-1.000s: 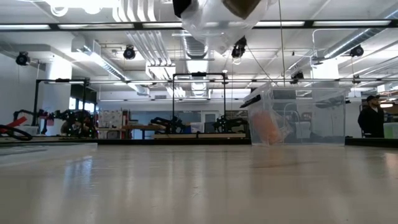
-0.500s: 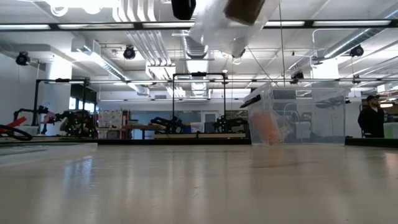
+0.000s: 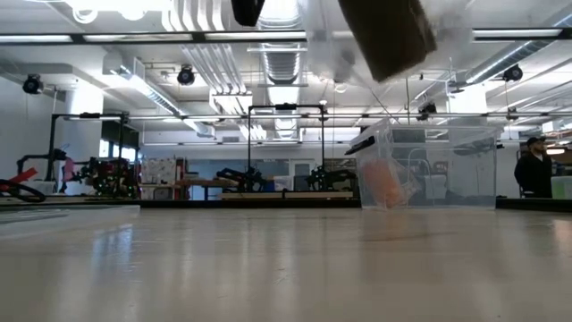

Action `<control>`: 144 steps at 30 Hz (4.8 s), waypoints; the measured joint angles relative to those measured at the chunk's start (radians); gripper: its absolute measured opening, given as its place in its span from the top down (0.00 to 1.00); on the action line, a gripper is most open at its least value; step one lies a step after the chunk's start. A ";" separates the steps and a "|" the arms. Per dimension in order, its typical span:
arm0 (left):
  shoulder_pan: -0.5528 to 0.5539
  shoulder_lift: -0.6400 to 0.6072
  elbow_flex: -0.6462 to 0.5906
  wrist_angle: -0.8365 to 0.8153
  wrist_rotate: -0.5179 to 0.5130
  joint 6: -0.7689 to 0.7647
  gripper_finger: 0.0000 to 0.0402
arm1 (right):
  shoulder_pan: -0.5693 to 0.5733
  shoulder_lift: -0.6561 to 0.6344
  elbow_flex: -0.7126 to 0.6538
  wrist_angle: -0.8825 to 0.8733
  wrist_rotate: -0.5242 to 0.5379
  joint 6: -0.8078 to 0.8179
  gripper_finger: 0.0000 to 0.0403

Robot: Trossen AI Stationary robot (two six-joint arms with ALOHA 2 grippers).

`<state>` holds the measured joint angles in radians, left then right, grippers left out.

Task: Roll bandage
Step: Put the packed rolled brown bandage into the transparent container, then close the transparent container

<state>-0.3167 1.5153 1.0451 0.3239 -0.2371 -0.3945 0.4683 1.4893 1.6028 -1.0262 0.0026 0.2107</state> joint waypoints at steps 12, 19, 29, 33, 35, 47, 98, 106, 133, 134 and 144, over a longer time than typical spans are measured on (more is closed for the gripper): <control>0.003 -0.237 0.000 -0.231 -0.127 0.274 0.80 | -0.168 -0.045 -0.002 -0.242 0.283 0.240 1.00; 0.003 -0.320 -0.025 -0.409 -0.219 0.246 0.64 | -0.416 -0.081 0.012 -0.295 0.370 0.250 1.00; 0.000 -0.317 -0.132 -0.391 -0.218 0.199 0.55 | -0.704 -0.138 0.178 -0.406 0.598 0.239 1.00; -0.001 -0.312 -0.196 -0.322 -0.217 0.152 0.55 | -0.732 -0.146 0.196 -0.528 0.652 0.352 1.00; -0.006 -0.312 -0.234 -0.280 -0.218 0.136 0.56 | -0.731 -0.141 0.160 -0.545 0.652 0.410 1.00; -0.111 -0.329 -0.307 -0.200 -0.093 0.062 0.62 | -0.721 -0.126 -0.253 -0.203 0.649 0.561 1.00; -0.219 -0.398 -0.141 -0.858 -0.144 -0.120 0.49 | -0.285 -0.018 -0.175 0.216 0.414 0.230 0.53; -0.242 -0.315 -0.258 -0.998 0.161 -0.512 0.43 | -0.153 0.157 -0.183 0.355 0.515 0.230 0.56; 0.018 -0.033 -0.143 -0.156 0.070 0.116 0.45 | -0.061 0.113 -0.098 0.256 0.514 0.170 0.75; 0.017 -0.047 -0.113 -0.274 0.072 0.117 0.46 | -0.057 0.115 -0.104 0.245 0.514 0.184 0.76; -0.089 -0.069 -0.104 -0.896 0.177 -0.225 0.51 | -0.038 0.240 -0.161 0.290 0.515 0.277 0.79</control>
<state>-0.4061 1.4464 0.9407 -0.5717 -0.0605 -0.6197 0.4300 1.7296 1.4421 -0.7366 0.5174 0.4878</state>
